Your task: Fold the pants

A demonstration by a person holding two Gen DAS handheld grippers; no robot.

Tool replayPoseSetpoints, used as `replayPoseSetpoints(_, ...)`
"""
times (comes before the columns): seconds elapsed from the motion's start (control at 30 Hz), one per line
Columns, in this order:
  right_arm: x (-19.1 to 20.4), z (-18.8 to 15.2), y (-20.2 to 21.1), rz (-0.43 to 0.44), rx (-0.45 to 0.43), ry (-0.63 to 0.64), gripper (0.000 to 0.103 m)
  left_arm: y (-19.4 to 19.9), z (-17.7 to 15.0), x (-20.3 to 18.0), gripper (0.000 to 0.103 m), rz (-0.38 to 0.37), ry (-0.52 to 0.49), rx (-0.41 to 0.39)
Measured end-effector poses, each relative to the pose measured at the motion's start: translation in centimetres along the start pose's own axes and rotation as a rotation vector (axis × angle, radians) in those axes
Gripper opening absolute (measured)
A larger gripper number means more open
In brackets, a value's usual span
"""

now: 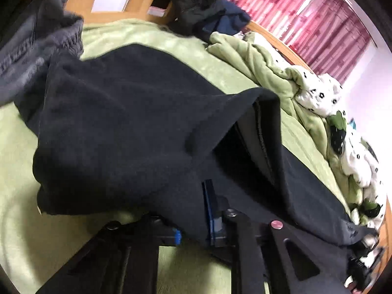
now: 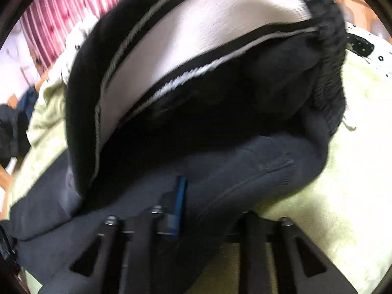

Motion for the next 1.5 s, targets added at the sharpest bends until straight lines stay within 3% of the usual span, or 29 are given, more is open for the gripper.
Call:
replayPoseSetpoints(0.2,-1.3,-1.2,5.5,0.046,-0.082,-0.066,0.008,4.4,-1.7,0.1,0.011,-0.003,-0.073,-0.023)
replayPoseSetpoints(0.43,-3.2,-4.0,12.8,0.021,-0.098,-0.017,0.008,10.7,-7.7,3.1,0.011,-0.039,-0.132,0.034)
replayPoseSetpoints(0.63,-7.4,-7.3,19.3,-0.005,-0.065,0.012,0.008,15.4,-13.1,6.4,0.011,-0.078,-0.141,0.07)
replayPoseSetpoints(0.8,-9.4,-9.9,21.6,-0.018,-0.036,0.008,0.009,16.0,-15.0,7.1,0.017,-0.046,-0.199,0.09)
replayPoseSetpoints(0.87,-10.2,-10.7,20.8,-0.004,0.018,-0.014,0.017,15.7,-15.2,7.5,0.025,-0.042,-0.198,0.13)
replayPoseSetpoints(0.93,-11.1,-11.4,20.9,0.009,0.048,-0.027,0.021,16.2,-15.2,8.2,0.052,-0.002,-0.207,0.141)
replayPoseSetpoints(1.0,-11.9,-12.0,21.9,0.038,0.039,-0.028,0.036,17.2,-15.5,8.7,0.059,0.006,-0.232,0.11)
replayPoseSetpoints(1.07,-12.9,-12.3,23.4,0.032,-0.002,-0.028,0.059,17.9,-15.7,9.3,0.061,0.008,-0.26,0.098)
replayPoseSetpoints(1.1,-13.7,-12.3,24.1,0.028,-0.024,-0.036,0.062,18.1,-15.8,9.6,0.064,0.008,-0.265,0.101)
replayPoseSetpoints(1.23,-15.7,-10.8,24.4,0.066,-0.043,-0.101,0.066,18.9,-15.8,10.4,0.064,-0.004,-0.243,0.104)
replayPoseSetpoints(1.37,-17.3,-7.3,23.2,0.079,-0.112,-0.188,0.07,19.5,-15.4,10.2,0.064,0.022,-0.236,0.077)
replayPoseSetpoints(1.5,-19.1,-4.7,19.1,0.017,-0.06,-0.261,0.07,20.3,-14.2,9.5,0.064,-0.002,-0.245,0.016)
Point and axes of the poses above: each gripper's, at about its wrist camera, not at the fingertips, and y roughly against the way its jaws point, x to its left, z to its top, the point moved 3 cm from there along -y, roughly the way its jaws point, and after that the axes turned 10 degrees about z, right-handed, at the moved point
